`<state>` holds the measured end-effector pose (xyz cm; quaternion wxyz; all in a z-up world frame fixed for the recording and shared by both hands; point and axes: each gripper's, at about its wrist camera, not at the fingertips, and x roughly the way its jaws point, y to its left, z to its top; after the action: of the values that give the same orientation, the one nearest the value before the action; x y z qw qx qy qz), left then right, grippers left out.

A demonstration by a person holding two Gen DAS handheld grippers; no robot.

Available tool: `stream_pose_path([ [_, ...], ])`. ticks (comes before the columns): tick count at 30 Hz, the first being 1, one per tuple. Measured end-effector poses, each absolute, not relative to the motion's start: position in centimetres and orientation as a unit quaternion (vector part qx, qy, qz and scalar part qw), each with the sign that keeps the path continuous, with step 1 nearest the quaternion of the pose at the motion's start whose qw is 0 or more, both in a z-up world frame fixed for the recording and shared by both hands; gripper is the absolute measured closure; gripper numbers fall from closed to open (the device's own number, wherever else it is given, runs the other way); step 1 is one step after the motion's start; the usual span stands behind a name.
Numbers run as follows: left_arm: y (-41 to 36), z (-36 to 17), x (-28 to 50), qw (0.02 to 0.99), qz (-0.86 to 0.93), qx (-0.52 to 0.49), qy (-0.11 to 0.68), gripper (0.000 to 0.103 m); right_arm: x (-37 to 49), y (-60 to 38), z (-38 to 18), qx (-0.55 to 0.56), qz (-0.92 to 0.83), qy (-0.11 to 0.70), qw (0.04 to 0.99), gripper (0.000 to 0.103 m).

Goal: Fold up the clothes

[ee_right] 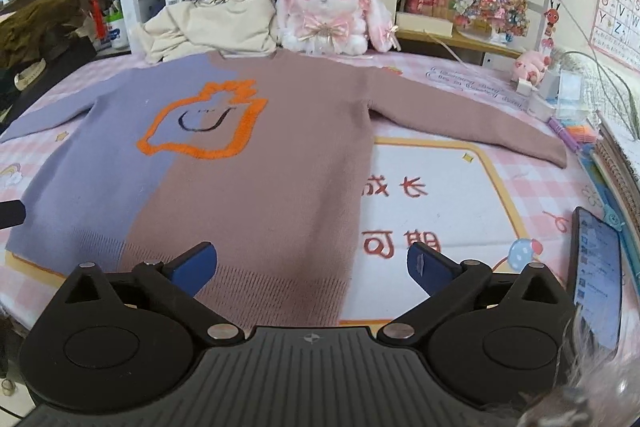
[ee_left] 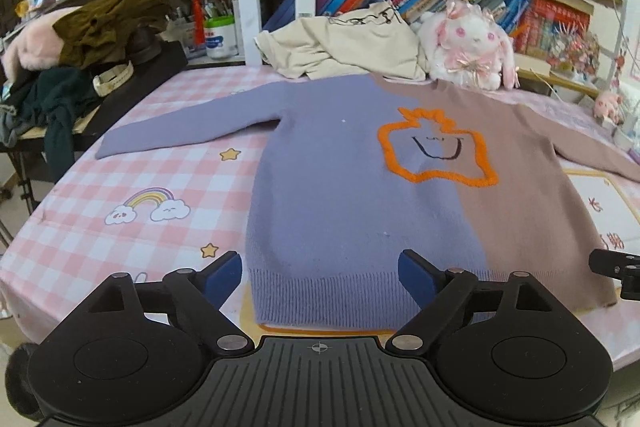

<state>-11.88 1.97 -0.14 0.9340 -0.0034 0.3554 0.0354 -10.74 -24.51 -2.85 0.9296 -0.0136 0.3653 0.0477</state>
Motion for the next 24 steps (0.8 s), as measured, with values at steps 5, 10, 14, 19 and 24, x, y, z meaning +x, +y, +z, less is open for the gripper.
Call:
stream_pose_path([
  [5,2.5,-0.4,-11.5,0.934,0.016,0.003,0.356,0.015,-11.0,-23.7,-3.0,-0.012,0.036,0.371,0.928,0.000],
  [10,4.3,-1.1,-10.6,0.934,-0.022,0.012,0.357,0.014,-11.1,-21.7,-3.1,-0.008,0.009,0.374,0.927,0.000],
  [14,6.4,-1.5,-9.4,0.931,-0.064,0.032,0.359,0.014,-10.9,-19.2,-3.2,0.000,-0.020,0.382,0.924,0.000],
  [19,9.8,-1.5,-7.5,0.927,-0.107,0.040,0.357,0.014,-11.2,-15.0,-2.9,0.006,-0.045,0.379,0.924,0.000],
  [24,13.3,-1.8,-6.0,0.923,-0.134,0.048,0.358,0.014,-11.1,-10.6,-3.4,0.010,-0.062,0.387,0.920,0.000],
])
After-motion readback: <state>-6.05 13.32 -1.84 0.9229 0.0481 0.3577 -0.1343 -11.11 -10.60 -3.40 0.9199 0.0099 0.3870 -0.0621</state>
